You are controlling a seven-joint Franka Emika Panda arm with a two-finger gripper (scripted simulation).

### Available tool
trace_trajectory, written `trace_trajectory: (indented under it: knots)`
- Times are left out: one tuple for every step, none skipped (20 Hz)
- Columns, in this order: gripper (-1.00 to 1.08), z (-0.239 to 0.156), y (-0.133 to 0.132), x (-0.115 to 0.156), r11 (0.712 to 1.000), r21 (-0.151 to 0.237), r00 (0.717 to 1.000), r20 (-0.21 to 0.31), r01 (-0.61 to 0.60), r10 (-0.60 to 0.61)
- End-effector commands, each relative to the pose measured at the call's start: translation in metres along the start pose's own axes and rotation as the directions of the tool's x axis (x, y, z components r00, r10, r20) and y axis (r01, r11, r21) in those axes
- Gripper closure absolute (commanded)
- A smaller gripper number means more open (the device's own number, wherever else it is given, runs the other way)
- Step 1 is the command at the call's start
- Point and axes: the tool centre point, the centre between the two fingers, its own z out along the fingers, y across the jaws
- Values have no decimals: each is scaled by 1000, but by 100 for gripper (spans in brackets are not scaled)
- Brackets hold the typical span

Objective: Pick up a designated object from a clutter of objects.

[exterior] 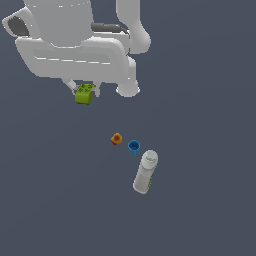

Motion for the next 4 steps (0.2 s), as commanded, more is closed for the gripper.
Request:
trace_trajectory:
  knots:
    - [108,-6,0,0,1000,0,1000,1,0,0]
    - [108,-7,0,0,1000,0,1000,1,0,0]
    - [108,-8,-1,0,1000,0,1000,1,0,0]
    - [108,-8,-1,0,1000,0,1000,1,0,0]
